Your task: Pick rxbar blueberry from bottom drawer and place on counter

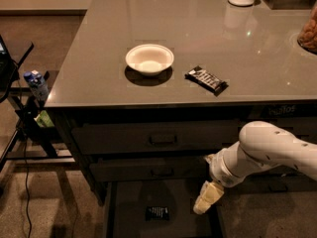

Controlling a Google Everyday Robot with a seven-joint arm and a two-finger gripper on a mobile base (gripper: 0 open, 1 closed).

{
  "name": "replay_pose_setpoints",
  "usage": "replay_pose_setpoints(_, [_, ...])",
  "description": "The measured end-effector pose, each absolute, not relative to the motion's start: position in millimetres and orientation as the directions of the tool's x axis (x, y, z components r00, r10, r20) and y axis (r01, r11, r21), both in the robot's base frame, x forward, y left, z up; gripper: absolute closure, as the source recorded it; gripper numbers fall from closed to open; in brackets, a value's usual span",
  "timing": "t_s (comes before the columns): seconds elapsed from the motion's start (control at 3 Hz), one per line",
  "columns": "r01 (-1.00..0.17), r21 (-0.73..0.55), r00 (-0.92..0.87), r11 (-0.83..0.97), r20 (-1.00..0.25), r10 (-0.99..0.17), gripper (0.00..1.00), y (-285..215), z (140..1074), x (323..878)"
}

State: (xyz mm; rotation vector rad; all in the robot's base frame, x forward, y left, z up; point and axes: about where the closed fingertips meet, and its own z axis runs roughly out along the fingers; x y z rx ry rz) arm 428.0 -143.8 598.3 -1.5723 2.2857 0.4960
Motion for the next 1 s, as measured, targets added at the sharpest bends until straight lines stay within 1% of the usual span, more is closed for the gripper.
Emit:
replay_pose_setpoints(0.33, [-0.937,0.101,-0.342,0.333,-0.449,-0.826,0.0,-143.7,598.2,428.0])
replay_pose_setpoints(0.67, [-0.929,0.141,-0.367,0.341,-0.455,-0.811,0.0,-132.2,571.2,411.5])
replay_pose_setpoints(1.0, [-0.934,0.175,-0.357,0.311,-0.48,-0.801,0.0,-109.0,529.3,395.1])
